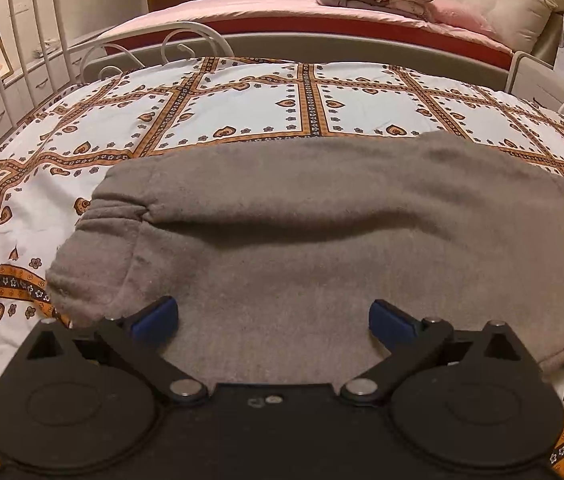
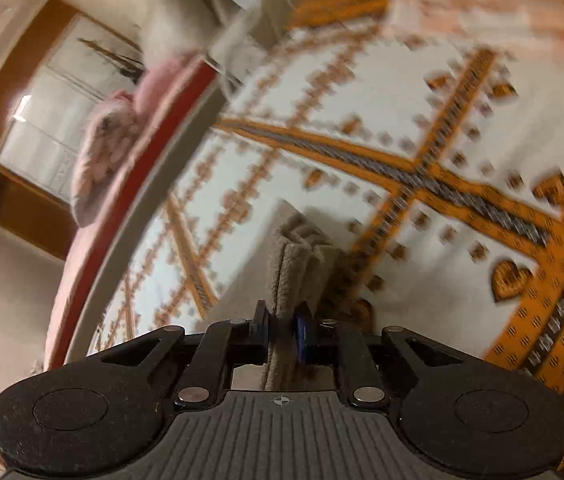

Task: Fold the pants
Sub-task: 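Lift the held edge with the right gripper and fold it over the trousers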

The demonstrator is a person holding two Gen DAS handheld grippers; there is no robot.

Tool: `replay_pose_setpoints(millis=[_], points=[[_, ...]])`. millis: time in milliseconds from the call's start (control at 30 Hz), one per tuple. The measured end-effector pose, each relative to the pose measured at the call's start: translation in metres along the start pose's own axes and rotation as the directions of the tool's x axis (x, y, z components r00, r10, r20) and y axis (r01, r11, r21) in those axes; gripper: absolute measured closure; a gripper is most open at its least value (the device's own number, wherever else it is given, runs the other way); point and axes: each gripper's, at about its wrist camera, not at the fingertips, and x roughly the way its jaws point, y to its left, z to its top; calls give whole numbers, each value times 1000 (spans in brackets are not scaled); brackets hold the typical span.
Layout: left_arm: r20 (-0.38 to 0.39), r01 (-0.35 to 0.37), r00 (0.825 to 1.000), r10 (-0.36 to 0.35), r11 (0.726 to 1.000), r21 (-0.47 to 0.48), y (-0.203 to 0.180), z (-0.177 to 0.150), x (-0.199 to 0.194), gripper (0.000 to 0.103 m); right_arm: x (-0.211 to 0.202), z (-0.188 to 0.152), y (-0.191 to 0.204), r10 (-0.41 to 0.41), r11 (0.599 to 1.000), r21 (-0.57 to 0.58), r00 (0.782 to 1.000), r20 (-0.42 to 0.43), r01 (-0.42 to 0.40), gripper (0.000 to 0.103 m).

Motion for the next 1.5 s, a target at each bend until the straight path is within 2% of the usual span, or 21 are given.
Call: replay_pose_setpoints(millis=[67,100,133,333,400,467,500,533,600,700,833,933,1067,1200,1300,1333,1367,1400,1467,1500], points=[[-1,-3,1000,3,1000,-10,0,1,0,7,3,3,-17,-14,996,84,1000,-18,16,78],[-2,-6,1000,6,1000,-14,-1,1,0,7,2,3,-24,-13,992,123,1000,-19,15,56],[-3,-9,1000,9,1000,-16,-1,2,0,7,-4,2,-28,-21,991,134,1000,-13,23,41],[-18,-30,999,30,1000,-1,-6,4,6,6,-3,2,-39,2,990,144,999,-48,5,41],[-20,-39,999,39,999,-4,-7,5,7,6,1,4,-41,14,988,151,999,-36,-8,41],[-22,-46,999,46,999,-5,-8,5,7,6,4,7,-36,9,994,107,999,-34,-6,43],[-22,-50,999,49,999,-4,-9,5,8,6,6,7,-29,-14,998,57,999,-33,16,75],[-22,-52,998,51,999,-5,-9,4,7,6,7,6,-21,-36,999,2,999,-36,36,91],[-19,-56,998,56,998,-10,-8,5,5,6,3,4,-7,-23,998,-58,1000,-1,23,91],[20,-63,998,64,997,-42,-2,7,-4,6,-8,-6,32,3,977,-212,997,81,14,91],[103,-65,992,78,991,-121,18,8,-21,6,-8,-38,93,78,924,-381,994,81,-42,91],[135,-88,985,111,982,-166,31,7,-31,6,2,-64,138,131,882,-461,991,41,-98,91],[161,-93,978,131,970,-223,48,6,-43,6,29,-114,203,202,813,-546,978,-56,-200,91],[165,-97,976,141,963,-250,62,-1,-51,6,59,-187,257,232,703,-640,951,-205,-310,91],[154,-99,978,143,960,-262,70,-7,-53,6,84,-259,273,203,603,-693,916,-346,-395,91],[145,-99,979,142,958,-269,72,-9,-53,6,95,-289,273,160,554,-726,908,-386,-407,90],[139,-101,980,143,956,-274,74,-9,-53,6,105,-310,269,96,524,-750,903,-419,-403,86],[138,-98,980,141,955,-279,75,-10,-53,6,119,-330,265,-6,501,-773,891,-453,-389,78],[145,-82,981,129,953,-291,76,-10,-54,6,104,-338,256,63,444,-807,912,-405,-389,76],[147,-74,982,122,952,-297,77,-10,-54,6,99,-334,255,71,449,-800,908,-413,-399,76]])
